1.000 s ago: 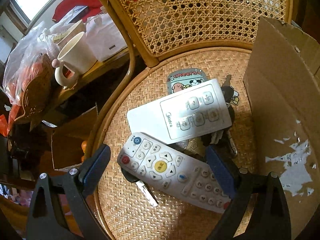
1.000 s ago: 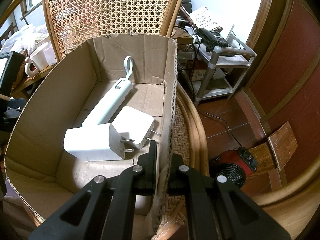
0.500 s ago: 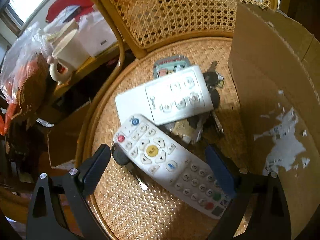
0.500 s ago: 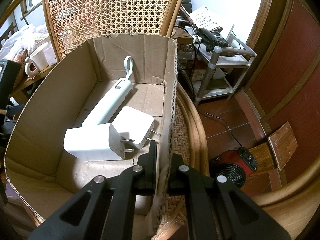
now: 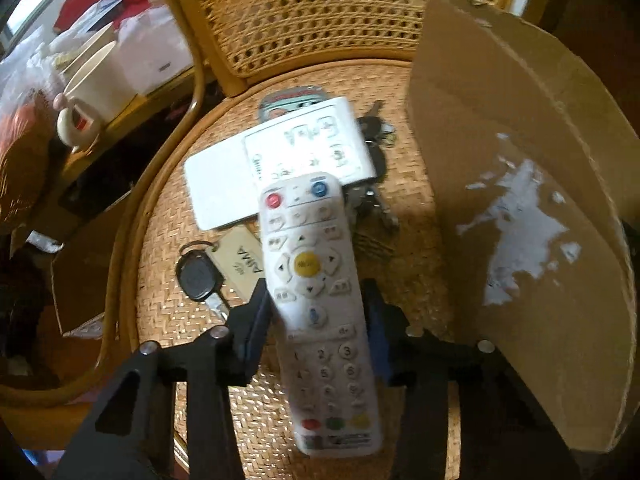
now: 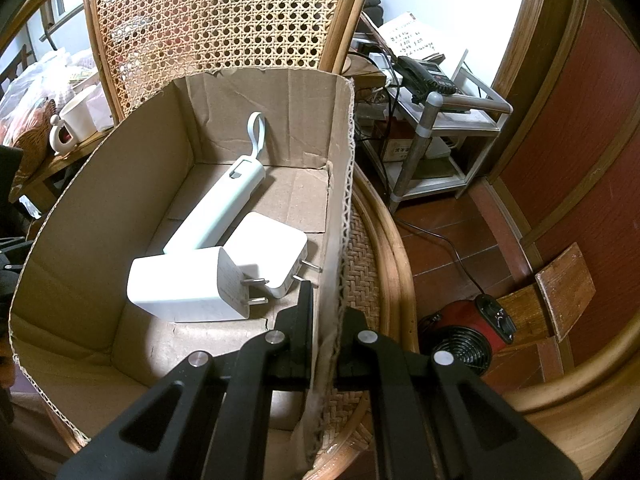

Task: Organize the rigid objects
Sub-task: 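Grasp the white TV remote with colored buttons in the left gripper, then carry the TV remote into the cardboard box and release it upright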

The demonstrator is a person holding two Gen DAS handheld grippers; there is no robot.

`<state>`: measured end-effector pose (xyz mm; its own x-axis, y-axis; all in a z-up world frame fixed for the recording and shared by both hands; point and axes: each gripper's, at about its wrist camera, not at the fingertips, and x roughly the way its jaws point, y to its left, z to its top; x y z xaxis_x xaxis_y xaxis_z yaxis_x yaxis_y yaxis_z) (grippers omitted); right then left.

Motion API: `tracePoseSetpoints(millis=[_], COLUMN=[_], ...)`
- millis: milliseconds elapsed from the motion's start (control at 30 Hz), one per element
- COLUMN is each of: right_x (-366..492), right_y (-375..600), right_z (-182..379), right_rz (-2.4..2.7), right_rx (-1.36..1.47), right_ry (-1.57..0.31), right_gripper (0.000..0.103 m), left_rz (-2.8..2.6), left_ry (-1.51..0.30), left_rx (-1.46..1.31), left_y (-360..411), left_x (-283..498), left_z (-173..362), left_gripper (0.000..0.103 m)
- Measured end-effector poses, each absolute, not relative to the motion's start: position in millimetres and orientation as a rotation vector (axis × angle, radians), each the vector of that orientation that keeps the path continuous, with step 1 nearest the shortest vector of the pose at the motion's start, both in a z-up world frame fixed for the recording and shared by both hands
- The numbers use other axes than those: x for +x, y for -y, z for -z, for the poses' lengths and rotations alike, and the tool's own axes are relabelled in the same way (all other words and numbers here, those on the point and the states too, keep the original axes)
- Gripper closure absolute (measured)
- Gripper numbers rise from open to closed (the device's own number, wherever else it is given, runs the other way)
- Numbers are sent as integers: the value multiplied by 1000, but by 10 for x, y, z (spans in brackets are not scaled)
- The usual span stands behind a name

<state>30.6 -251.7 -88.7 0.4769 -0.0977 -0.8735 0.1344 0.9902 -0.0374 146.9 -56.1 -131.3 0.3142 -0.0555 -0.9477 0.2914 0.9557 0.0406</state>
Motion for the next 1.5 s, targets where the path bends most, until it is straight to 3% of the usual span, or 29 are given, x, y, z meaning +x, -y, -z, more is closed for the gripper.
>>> tracePoseSetpoints(millis=[500,567,633,1300,1500], right_x=[301,301,301,303,301], right_y=[2511,2510,2512,2506,2512], right_z=[892,893,892,893,891], right_rz=[140,140,140,140,140], right_rx=[34,35,35,35,35], right_ry=[-1065,-1065,-1064,-1065,-1065], right_gripper=[95,95,95,95,95], left_rz=[282,294,304,318,307], left_ry=[-1038,-1017,-996,-1046,-1137], left_rx=[86,77,61,98,71], left_y=[294,279,262,359,359], left_x=[1141,1118,1102,1170,1264], left_z=[727,660,598,750,988], left_gripper=[66,70,86,88,88])
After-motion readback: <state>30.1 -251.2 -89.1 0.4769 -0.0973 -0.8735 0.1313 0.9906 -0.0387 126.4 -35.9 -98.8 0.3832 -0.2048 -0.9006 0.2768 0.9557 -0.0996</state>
